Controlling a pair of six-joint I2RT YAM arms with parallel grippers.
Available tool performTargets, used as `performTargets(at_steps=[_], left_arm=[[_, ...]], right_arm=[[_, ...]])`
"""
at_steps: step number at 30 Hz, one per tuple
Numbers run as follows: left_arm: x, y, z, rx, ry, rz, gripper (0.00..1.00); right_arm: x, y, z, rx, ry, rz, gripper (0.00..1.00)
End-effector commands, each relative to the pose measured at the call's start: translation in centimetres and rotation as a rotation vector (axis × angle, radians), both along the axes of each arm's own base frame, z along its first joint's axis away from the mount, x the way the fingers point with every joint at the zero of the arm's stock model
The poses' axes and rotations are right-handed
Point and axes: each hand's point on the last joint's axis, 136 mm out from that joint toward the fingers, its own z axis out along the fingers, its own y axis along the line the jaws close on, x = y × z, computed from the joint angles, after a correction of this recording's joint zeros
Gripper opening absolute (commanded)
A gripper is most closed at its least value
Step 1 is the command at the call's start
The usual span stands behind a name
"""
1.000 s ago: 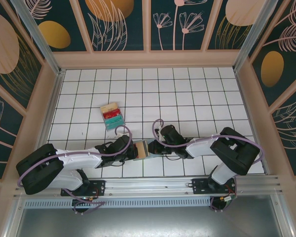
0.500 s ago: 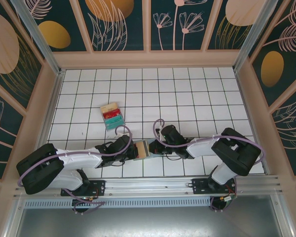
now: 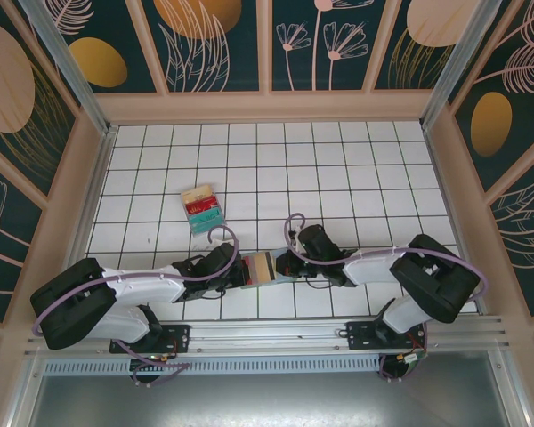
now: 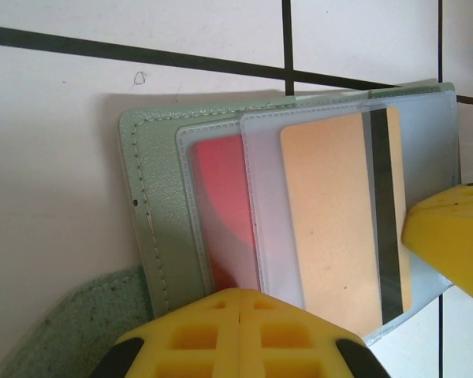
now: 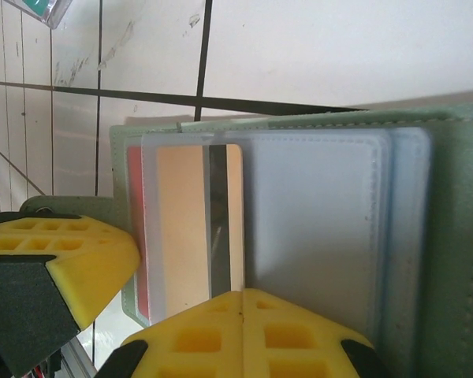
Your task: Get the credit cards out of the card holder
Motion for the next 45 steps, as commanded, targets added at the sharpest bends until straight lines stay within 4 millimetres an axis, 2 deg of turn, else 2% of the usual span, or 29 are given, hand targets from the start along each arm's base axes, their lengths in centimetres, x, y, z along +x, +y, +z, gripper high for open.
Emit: performTargets(at_steps=[1,4,7,10,15,19,22,26,33,42,45], left_arm=[[-1.2,1.8,-2.3,0.104,0.054,-0.007,0.0],[-1.2,1.8,-2.3,0.102,0.053,-0.01,0.0],[-1.1,1.6,-2.2,0.098,0.052,-0.013,0.0],[-1.1,1.4,-2.2,0.095,0.053,-0.014,0.0],[-1.1,1.3,-2.2,0.091,0.055,-0.018,0.0],[-1.1,1.2,-2.1,0.088,0.054,-0.019,0.0],[-1.1,1.3,-2.2,0.091,0.056,-0.018,0.0],[-1.1,1.5,-2.2,0.096,0.053,-0.015,0.0],[-1.3,1.8,-2.4,0.103,0.056,-0.011,0.0],[-1.2,1.8,-2.2,0.105,0.048,-0.012,0.0],[-1.1,1.6,-2.0,0.096,0.046,-0.014,0.0]], right_arm=[[0.1,-0.8,0.2,-0.003,-0.016,-0.007,0.0],[-0.1,-0.2,1.0,0.041,-0.025,0.025,0.0],[-0.1,0.2,1.3,0.057,-0.03,0.036,0.1],[0.0,0.5,1.2,0.06,-0.027,0.043,0.16],[-0.1,0.9,0.7,0.069,-0.006,0.053,0.2],[-0.1,1.1,0.6,0.072,0.001,0.058,0.21],[0.0,1.1,0.6,0.07,-0.002,0.053,0.1],[0.3,0.1,0.2,0.032,-0.004,0.011,0.03],[0.7,-2.7,-0.3,0.024,0.007,-0.062,0.01],[1.0,-5.2,0.8,0.029,-0.034,-0.109,0.0],[1.4,-5.7,2.0,0.049,-0.065,-0.12,0.0]])
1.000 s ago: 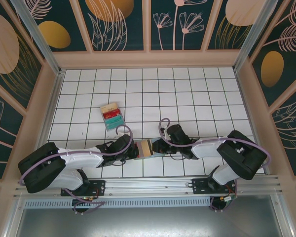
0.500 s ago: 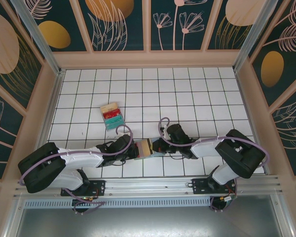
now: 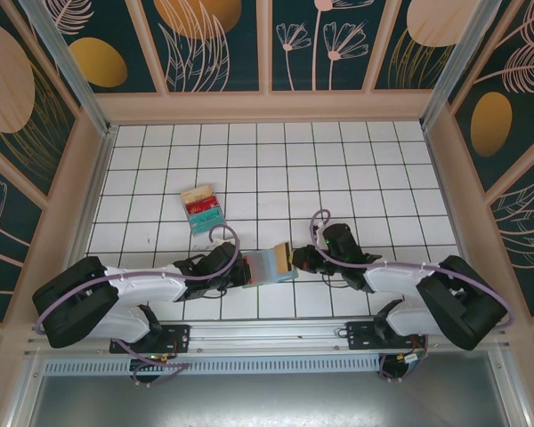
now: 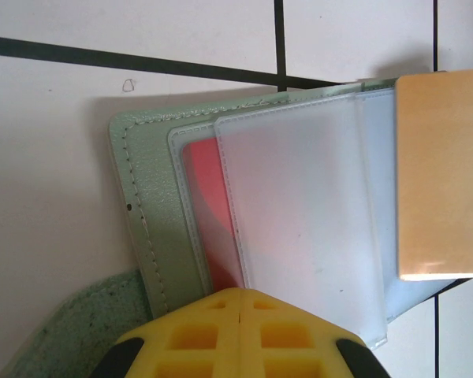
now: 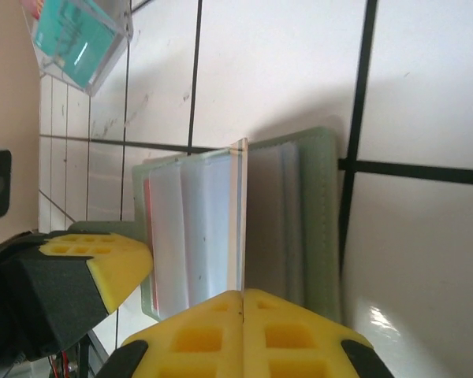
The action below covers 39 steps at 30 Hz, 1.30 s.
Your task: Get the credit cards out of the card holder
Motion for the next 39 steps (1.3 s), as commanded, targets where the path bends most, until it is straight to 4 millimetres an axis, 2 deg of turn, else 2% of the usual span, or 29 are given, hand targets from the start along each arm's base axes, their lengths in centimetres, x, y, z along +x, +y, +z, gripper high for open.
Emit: performTargets(at_steps=[1,4,8,12,14,16,18,22,28,39], left_arm=[[-1.3,1.9,-1.9,0.095,0.046,-0.012,0.0],[-0.7,1.4,-0.4,0.063,0.018,-0.004,0.0],[0.6,0.8,3.3,-0.007,-0.067,0.029,0.3],[1.7,0.6,7.7,-0.146,-0.179,0.083,0.51],[2.0,0.4,9.8,-0.238,-0.238,0.098,0.55],[2.2,0.4,11.9,-0.328,-0.298,0.108,0.56],[2.3,0.6,13.1,-0.394,-0.329,0.13,0.53],[2.0,0.4,14.6,-0.539,-0.35,0.143,0.44],[1.2,-1.3,16.9,-0.692,-0.368,0.069,0.41],[0.4,-3.9,18.5,-0.78,-0.36,-0.048,0.37]], right_arm=[[0.0,-1.2,0.3,-0.024,-0.029,-0.009,0.0],[0.1,-1.2,2.1,-0.004,-0.086,0.0,0.0],[0.4,-1.0,4.6,0.037,-0.166,0.007,0.0],[0.6,-0.5,6.6,0.084,-0.233,0.03,0.0],[0.5,-0.1,7.6,0.118,-0.265,0.049,0.0],[0.5,0.2,8.5,0.156,-0.295,0.064,0.0],[0.3,0.5,9.5,0.197,-0.315,0.075,0.0],[-0.5,1.1,11.6,0.302,-0.354,0.109,0.0],[-1.6,1.4,13.3,0.41,-0.378,0.137,0.0],[-3.1,2.8,14.7,0.48,-0.376,0.213,0.0]])
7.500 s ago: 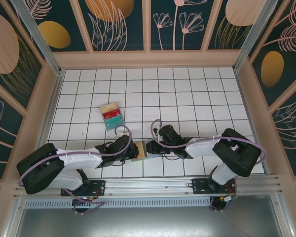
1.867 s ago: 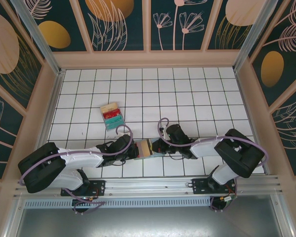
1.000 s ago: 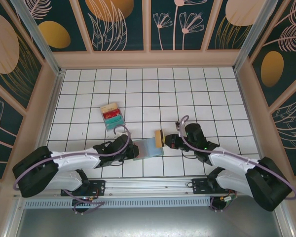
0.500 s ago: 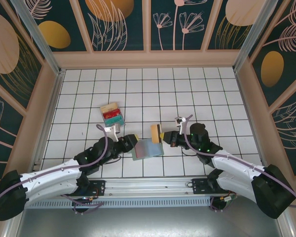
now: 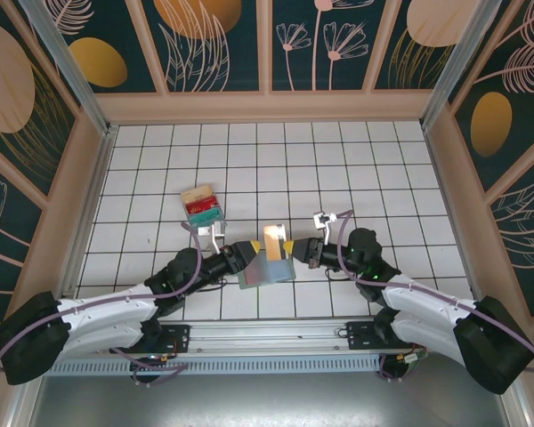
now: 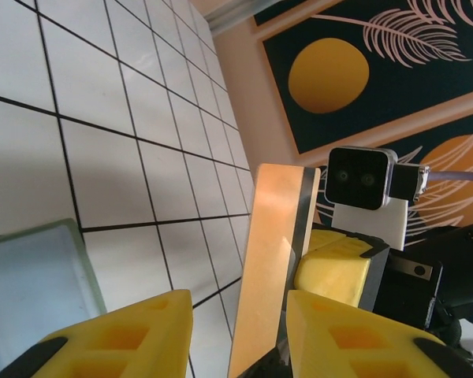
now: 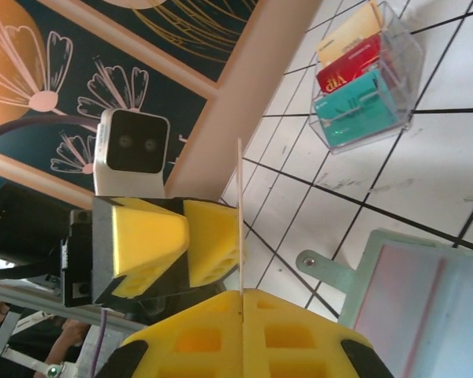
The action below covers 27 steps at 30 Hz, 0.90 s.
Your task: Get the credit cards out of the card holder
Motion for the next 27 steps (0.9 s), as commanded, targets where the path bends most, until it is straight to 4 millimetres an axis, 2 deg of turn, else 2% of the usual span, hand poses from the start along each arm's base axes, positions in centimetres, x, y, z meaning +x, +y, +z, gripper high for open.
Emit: performTargets(at_steps=[1,10,15,18,22,27], left_arm=[[-0.5,-1.3,3.1,-0.092,-0.057,-0.062,0.36],[-0.9,-1.9,3.2,-0.099,-0.057,-0.1,0.23],[-0.4,-1.8,2.6,-0.058,-0.05,-0.079,0.24],[0.0,-1.1,2.3,-0.029,-0.044,-0.033,0.29],[0.3,0.0,1.8,0.003,-0.047,0.015,0.32],[-0.1,-0.3,1.7,-0.009,-0.039,-0.014,0.33]], right_arm=[[-0.7,0.8,1.8,0.056,-0.038,0.052,0.0],[-0.8,1.6,2.1,0.06,-0.042,0.075,0.0],[-0.7,1.8,2.3,0.06,-0.039,0.078,0.0],[-0.2,1.5,2.0,0.039,-0.036,0.042,0.0],[-0.5,1.4,2.6,0.055,-0.044,0.051,0.0],[-1.2,1.7,3.5,0.087,-0.052,0.093,0.0]])
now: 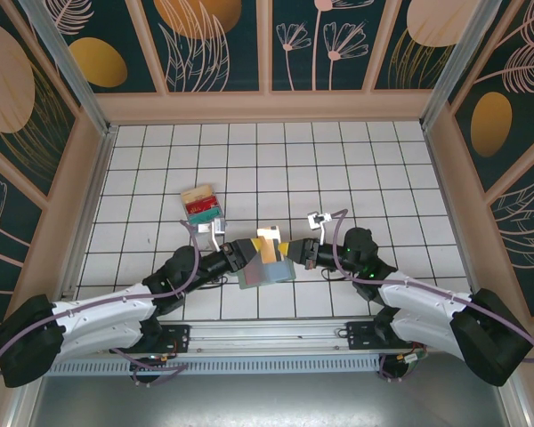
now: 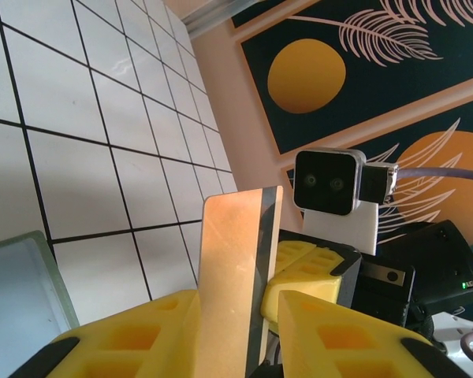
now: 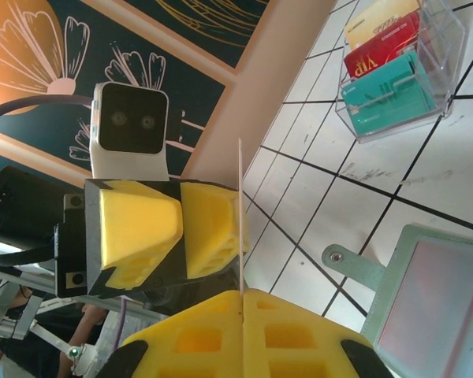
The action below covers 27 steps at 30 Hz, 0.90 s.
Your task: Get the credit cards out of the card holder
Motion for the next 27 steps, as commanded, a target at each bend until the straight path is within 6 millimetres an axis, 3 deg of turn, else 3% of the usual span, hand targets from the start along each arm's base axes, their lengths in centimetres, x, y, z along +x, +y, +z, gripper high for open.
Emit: performTargets(at_steps=[1,7,11,14,18,19,25,27], left_arm=[[-0.2,-0.3,0.1,0.002,-0.01,-0.013,0.33],[-0.4,-1.3,0.4,-0.007,-0.013,-0.059,0.32],[-0.5,-1.4,0.9,-0.027,-0.022,-0.068,0.26],[-0.6,-1.2,1.1,-0.033,-0.025,-0.066,0.2],[-0.7,-1.1,1.5,-0.044,-0.029,-0.066,0.02],[-0.7,-1.1,1.5,-0.042,-0.028,-0.065,0.0],[-0.5,-0.5,0.9,0.008,-0.018,-0.036,0.0],[-0.2,-0.1,0.3,0.05,-0.01,-0.013,0.0]], right_arm=[[-0.5,0.7,3.0,0.072,-0.061,0.048,0.0],[-0.7,1.1,3.3,0.081,-0.06,0.074,0.0],[-0.7,1.2,3.1,0.072,-0.057,0.078,0.0],[-0.6,1.3,2.6,0.061,-0.049,0.076,0.0],[-0.5,1.4,2.2,0.049,-0.047,0.082,0.0],[-0.4,1.4,2.1,0.042,-0.047,0.077,0.05],[0.5,0.9,0.9,-0.03,-0.057,0.021,0.62],[1.0,0.6,0.6,-0.065,-0.071,-0.007,0.73]])
